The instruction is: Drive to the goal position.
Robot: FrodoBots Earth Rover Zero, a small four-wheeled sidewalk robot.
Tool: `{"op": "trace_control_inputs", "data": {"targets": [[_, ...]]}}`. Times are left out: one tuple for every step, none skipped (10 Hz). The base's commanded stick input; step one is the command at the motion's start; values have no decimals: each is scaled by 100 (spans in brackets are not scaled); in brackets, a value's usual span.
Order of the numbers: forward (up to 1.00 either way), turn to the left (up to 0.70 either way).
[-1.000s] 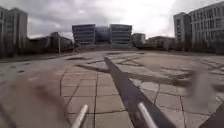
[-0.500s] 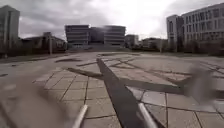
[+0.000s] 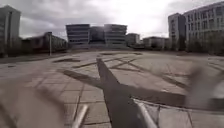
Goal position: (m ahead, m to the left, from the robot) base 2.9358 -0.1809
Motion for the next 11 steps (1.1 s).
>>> {"op": "trace_control_inputs", "data": {"targets": [[100,0],[100,0],[100,0],[100,0],[100,0],[100,0],[100,0],[100,0],[100,0],[100,0],[100,0]]}}
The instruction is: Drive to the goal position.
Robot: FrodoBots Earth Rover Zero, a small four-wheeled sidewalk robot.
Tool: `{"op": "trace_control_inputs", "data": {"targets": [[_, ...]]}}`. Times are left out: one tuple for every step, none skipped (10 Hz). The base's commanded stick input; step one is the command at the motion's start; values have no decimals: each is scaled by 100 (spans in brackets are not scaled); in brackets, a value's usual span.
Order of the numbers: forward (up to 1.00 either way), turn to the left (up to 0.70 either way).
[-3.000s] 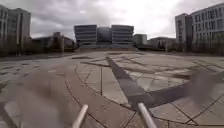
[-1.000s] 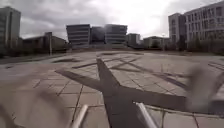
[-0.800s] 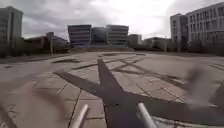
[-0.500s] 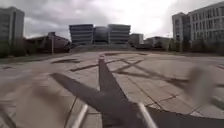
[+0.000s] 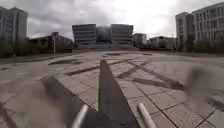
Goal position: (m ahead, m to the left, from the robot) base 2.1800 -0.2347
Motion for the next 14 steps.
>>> {"op": "trace_control_inputs", "data": {"targets": [[100,0],[100,0],[100,0],[100,0],[100,0],[100,0],[100,0],[100,0],[100,0],[100,0],[100,0],[100,0],[100,0],[100,0]]}}
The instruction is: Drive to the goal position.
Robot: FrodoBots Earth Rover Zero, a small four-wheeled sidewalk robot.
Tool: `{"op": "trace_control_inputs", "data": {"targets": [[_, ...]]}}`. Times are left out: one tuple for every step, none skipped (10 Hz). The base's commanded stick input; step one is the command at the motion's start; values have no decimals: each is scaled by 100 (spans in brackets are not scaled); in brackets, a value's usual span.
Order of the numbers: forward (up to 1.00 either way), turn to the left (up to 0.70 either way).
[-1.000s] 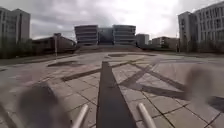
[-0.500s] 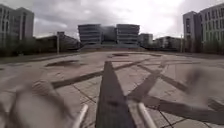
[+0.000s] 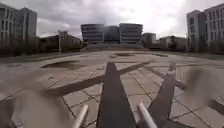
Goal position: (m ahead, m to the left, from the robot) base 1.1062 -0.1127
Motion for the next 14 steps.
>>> {"op": "trace_control_inputs", "data": {"targets": [[100,0],[100,0],[100,0],[100,0],[100,0],[100,0],[100,0],[100,0],[100,0],[100,0],[100,0],[100,0],[100,0],[100,0]]}}
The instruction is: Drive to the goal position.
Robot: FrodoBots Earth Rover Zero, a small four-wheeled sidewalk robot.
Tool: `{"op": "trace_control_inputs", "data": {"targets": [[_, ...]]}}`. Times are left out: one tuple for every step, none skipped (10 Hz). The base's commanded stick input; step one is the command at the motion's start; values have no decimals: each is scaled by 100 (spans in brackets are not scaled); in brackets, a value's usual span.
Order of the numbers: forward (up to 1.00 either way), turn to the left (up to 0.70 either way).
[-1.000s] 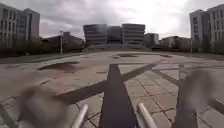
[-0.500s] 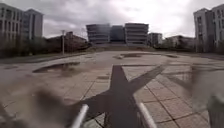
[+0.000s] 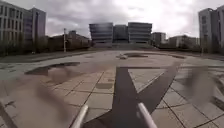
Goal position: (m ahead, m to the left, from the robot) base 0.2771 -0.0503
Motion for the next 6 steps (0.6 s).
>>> {"op": "trace_control_inputs", "data": {"targets": [[100,0],[100,0],[100,0],[100,0],[100,0],[100,0]]}}
